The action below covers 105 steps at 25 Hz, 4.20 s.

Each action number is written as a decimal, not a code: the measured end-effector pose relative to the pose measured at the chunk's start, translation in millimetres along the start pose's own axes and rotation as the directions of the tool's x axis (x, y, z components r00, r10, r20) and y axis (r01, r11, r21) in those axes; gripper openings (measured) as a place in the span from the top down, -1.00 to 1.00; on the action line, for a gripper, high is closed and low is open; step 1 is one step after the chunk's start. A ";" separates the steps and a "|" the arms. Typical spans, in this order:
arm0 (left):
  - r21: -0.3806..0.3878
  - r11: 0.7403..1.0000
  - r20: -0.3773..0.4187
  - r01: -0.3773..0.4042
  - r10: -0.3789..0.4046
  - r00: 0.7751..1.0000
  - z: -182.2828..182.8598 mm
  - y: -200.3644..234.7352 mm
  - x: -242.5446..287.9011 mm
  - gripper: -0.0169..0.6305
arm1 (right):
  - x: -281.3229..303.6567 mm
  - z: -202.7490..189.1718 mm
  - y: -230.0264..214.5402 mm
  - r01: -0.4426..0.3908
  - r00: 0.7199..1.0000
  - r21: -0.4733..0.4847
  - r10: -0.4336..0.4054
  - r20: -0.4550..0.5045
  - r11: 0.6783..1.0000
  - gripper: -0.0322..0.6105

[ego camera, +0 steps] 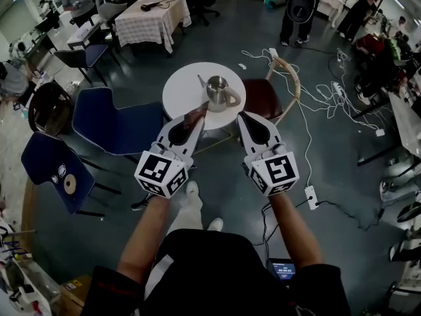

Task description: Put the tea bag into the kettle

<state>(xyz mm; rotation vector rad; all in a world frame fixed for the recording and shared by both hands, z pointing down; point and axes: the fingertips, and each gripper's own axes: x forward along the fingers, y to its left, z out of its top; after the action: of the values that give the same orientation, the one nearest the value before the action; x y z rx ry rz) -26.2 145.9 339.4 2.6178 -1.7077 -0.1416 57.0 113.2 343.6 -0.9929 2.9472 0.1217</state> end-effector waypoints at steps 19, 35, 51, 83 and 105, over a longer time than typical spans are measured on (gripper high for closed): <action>-0.040 0.998 -0.022 0.039 -0.040 0.999 -17.2 137.1 132.0 0.83 | 152.3 -31.1 -95.0 0.052 0.998 0.018 -0.052 -0.029 0.998 0.84; -0.108 0.988 -0.070 0.109 -0.117 0.991 -38.8 271.0 226.2 0.83 | 294.2 -61.9 -155.2 0.137 0.987 0.038 -0.132 -0.096 0.990 0.84; -0.158 0.965 -0.128 0.212 -0.233 0.964 -66.2 322.5 269.5 0.83 | 347.4 -75.9 -186.1 0.251 0.960 0.028 -0.245 -0.135 0.968 0.84; -0.040 0.974 -0.590 0.225 -0.205 0.781 -247.1 286.2 413.0 0.83 | 345.6 -119.4 -329.6 0.180 0.975 0.098 -0.165 -0.150 0.979 0.84; 0.016 0.948 -0.819 0.318 -0.170 0.548 -336.0 285.3 428.3 0.83 | 337.7 -141.9 -353.9 0.184 0.972 0.144 -0.158 -0.176 0.972 0.84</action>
<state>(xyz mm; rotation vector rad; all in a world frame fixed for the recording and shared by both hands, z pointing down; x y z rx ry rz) -87.5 -373.8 661.8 2.3462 -1.0240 1.0861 2.0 -383.0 444.3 -1.2836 2.9355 -0.2065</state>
